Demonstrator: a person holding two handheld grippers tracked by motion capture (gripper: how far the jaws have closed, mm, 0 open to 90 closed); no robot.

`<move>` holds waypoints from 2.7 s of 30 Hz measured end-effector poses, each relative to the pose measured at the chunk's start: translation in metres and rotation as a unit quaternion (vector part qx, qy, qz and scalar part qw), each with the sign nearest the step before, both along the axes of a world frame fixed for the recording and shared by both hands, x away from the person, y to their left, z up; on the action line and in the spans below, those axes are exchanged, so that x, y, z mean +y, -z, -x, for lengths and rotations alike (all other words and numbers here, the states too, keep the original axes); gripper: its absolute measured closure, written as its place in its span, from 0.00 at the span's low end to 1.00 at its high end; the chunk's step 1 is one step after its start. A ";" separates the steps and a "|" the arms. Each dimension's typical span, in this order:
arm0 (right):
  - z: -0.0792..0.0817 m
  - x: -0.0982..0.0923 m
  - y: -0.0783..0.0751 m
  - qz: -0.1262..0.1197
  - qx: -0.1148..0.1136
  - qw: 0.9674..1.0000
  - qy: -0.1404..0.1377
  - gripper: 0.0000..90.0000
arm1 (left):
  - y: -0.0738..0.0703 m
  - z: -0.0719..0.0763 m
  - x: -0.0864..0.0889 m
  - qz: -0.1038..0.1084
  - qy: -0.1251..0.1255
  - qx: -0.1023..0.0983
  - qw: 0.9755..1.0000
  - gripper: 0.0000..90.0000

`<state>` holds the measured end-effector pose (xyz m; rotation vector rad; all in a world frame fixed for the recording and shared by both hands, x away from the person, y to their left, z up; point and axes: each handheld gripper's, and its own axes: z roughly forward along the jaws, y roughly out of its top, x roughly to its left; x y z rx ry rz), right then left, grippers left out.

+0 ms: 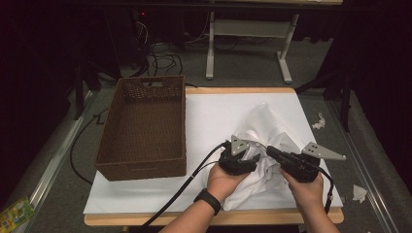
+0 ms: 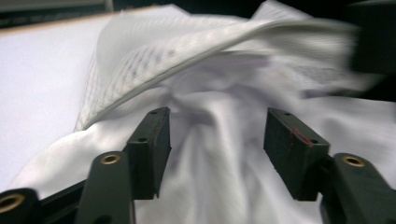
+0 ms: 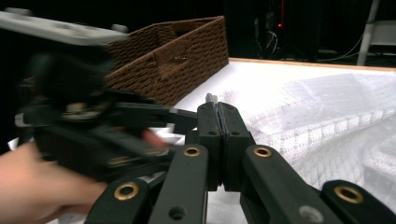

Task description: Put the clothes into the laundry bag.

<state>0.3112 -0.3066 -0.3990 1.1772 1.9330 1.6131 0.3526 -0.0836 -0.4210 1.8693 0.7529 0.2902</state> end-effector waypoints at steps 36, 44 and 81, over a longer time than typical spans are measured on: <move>-0.001 0.031 0.000 -0.004 0.007 0.999 -0.039 1.00 | 0.000 -0.024 0.017 -0.085 -0.106 -0.042 0.990 0.91; 0.004 0.030 -0.002 -0.007 0.007 0.999 -0.038 1.00 | 0.015 -0.036 -0.003 -0.057 -0.086 -0.006 0.995 0.69; -0.002 0.017 0.003 -0.017 0.014 1.000 -0.020 1.00 | 0.019 0.009 0.022 -0.087 -0.037 -0.008 0.996 0.92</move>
